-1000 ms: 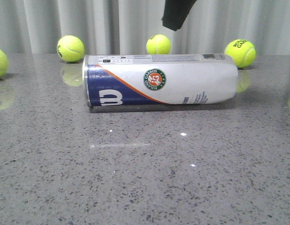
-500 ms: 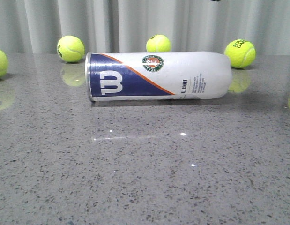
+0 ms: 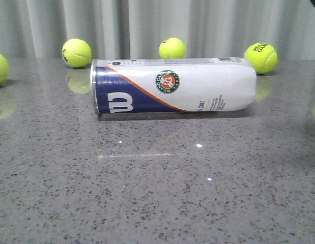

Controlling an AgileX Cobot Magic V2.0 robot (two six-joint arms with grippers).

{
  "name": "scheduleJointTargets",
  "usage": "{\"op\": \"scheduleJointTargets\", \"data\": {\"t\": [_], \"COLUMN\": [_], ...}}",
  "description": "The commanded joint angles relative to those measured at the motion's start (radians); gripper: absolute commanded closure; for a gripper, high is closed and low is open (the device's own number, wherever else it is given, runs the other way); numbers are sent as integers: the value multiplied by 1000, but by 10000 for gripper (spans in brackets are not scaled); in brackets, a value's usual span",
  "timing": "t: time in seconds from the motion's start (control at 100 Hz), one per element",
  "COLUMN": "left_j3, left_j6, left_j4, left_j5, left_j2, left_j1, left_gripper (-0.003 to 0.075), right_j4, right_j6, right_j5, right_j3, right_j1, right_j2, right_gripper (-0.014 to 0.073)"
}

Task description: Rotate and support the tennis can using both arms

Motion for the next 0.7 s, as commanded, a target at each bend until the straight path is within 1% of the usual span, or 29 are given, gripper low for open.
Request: {"op": "scheduleJointTargets", "data": {"t": [0.0, 0.08, 0.17, 0.32, 0.39, 0.57, 0.69], "left_j3": [46, 46, 43, -6, -48, -170, -288], "left_j6": [0, 0, 0, 0, 0, 0, 0], "left_j4": [-9, -9, -9, -18, -18, -18, -18], "left_j5": [-84, -84, -87, -80, -54, 70, 238], "left_j2": [-39, -39, -39, -39, -39, -27, 25], "left_j1": [1, 1, 1, 1, 1, 1, 1], "left_gripper": [741, 741, 741, 741, 741, 741, 741], "right_j4": [-25, -25, -25, -26, -28, -37, -36], "right_j6": [-4, -3, -3, -3, -3, -3, -3], "right_j5": [-178, -259, -312, -338, -349, -379, -379], "right_j3": [53, 127, 195, 282, 316, 373, 374], "right_j1": [-5, -5, -5, -5, -5, -5, -5], "right_j2": [-92, -178, -263, -398, -448, -533, -545], "right_gripper": [650, 650, 650, 650, 650, 650, 650]}}
